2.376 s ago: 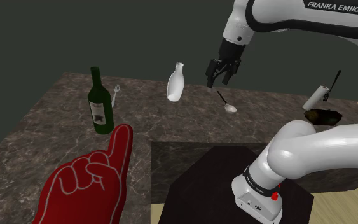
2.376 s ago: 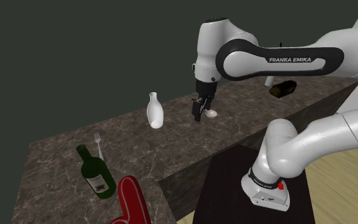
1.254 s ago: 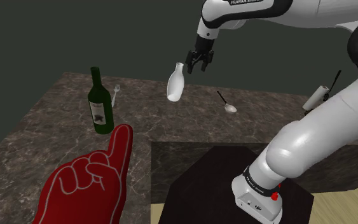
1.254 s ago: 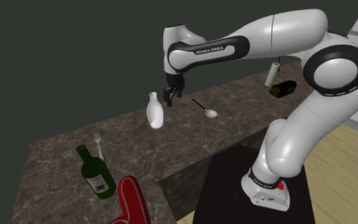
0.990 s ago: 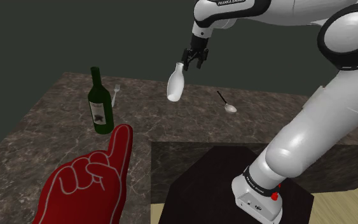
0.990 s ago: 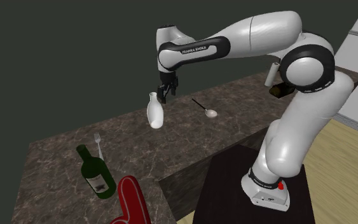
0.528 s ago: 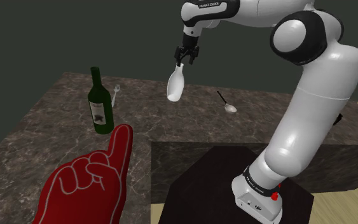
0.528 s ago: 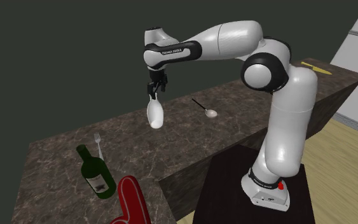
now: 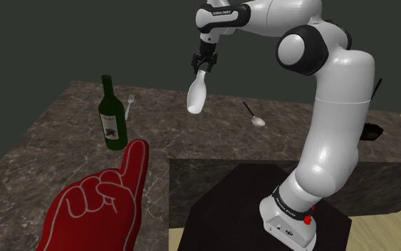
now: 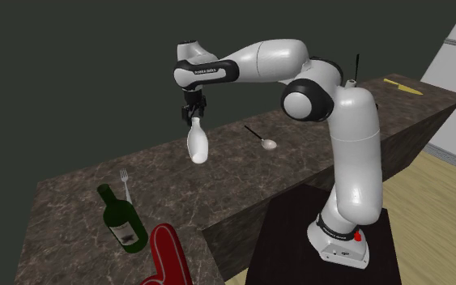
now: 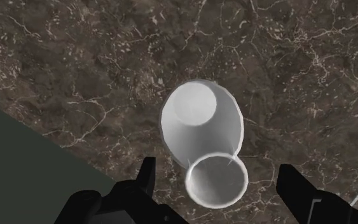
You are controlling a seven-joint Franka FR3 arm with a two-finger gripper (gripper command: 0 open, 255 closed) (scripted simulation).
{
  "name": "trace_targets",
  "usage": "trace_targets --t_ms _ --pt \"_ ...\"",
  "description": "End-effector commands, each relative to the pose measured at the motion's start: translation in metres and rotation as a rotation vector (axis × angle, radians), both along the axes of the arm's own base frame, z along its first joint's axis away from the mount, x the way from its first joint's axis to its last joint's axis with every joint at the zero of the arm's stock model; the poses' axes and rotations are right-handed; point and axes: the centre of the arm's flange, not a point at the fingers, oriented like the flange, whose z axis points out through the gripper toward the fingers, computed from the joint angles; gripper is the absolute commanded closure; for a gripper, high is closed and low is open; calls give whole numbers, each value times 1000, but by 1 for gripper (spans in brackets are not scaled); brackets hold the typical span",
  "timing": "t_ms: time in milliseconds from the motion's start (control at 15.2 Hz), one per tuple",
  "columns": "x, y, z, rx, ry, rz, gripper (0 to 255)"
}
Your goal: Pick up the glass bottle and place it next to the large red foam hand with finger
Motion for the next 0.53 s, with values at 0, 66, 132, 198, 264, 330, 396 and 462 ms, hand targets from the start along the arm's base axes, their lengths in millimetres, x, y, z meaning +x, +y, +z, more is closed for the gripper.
trace_targets --t_ms 0,66,132,198,264,330,396,462 --pt "1 0 -10 0 -1 0 0" --pt "1 0 -15 0 -1 0 0" --pt "1 0 -20 0 -1 0 0" --pt "1 0 -23 0 -1 0 0" --pt "1 0 -23 0 -1 0 0" --pt "1 0 -23 0 -1 0 0" --pt "1 0 -23 0 -1 0 0" --pt "1 0 -23 0 -1 0 0"
